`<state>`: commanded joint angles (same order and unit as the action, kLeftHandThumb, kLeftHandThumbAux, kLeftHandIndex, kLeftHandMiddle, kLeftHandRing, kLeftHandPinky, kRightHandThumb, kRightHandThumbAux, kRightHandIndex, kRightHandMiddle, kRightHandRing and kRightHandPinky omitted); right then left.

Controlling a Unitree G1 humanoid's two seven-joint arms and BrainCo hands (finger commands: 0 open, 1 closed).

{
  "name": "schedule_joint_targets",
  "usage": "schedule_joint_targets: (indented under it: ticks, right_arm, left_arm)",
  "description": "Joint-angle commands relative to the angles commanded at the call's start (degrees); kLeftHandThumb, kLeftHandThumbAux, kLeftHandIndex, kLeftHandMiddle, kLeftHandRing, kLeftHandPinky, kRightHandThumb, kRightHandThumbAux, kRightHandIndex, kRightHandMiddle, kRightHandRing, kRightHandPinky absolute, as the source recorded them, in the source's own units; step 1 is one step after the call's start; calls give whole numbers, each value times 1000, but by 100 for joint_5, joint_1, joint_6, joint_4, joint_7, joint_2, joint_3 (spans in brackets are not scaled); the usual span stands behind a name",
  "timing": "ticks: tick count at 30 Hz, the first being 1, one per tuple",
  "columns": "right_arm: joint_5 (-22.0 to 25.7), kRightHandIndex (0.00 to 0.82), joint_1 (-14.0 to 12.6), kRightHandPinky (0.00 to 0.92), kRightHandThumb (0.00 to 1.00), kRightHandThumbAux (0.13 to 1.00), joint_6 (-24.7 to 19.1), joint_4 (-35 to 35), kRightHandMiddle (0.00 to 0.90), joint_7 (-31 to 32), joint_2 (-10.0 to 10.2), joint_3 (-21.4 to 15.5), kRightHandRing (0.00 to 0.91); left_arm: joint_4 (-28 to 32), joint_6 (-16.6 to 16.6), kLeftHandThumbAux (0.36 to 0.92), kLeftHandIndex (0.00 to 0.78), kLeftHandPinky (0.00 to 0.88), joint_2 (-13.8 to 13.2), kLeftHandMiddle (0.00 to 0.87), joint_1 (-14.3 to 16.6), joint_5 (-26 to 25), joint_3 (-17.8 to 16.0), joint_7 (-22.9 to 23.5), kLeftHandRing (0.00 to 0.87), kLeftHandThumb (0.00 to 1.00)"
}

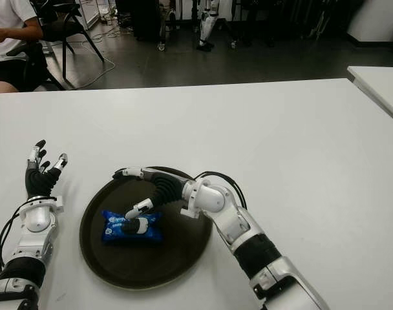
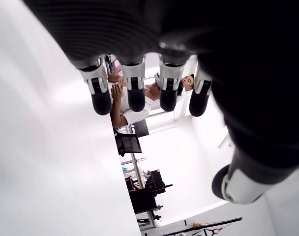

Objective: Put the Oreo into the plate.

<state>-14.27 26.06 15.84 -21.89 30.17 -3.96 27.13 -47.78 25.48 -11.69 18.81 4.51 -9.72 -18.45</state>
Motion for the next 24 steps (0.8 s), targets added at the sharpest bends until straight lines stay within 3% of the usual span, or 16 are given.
schedule_joint_targets:
  ticks: [8,16,24]
  right_arm:
    - [-203,0,41,7,0,453,-7,-30,0,-61,-23,37,0]
    - [-270,0,-9,0,0,446,-221,105,0,-78,-16,17,0]
    - [-328,0,4,0,0,449,-103,87,0,-257,-38,-35,0]
  left_arm:
    - [4,-2,680,18,17,-4,20,-4,3,3,11,0,0]
    - [9,8,662,17,12,-7,13,-9,19,11,0,0,0]
    - [27,14,664,18,10,23,19,-14,13,4,-20,2,1]
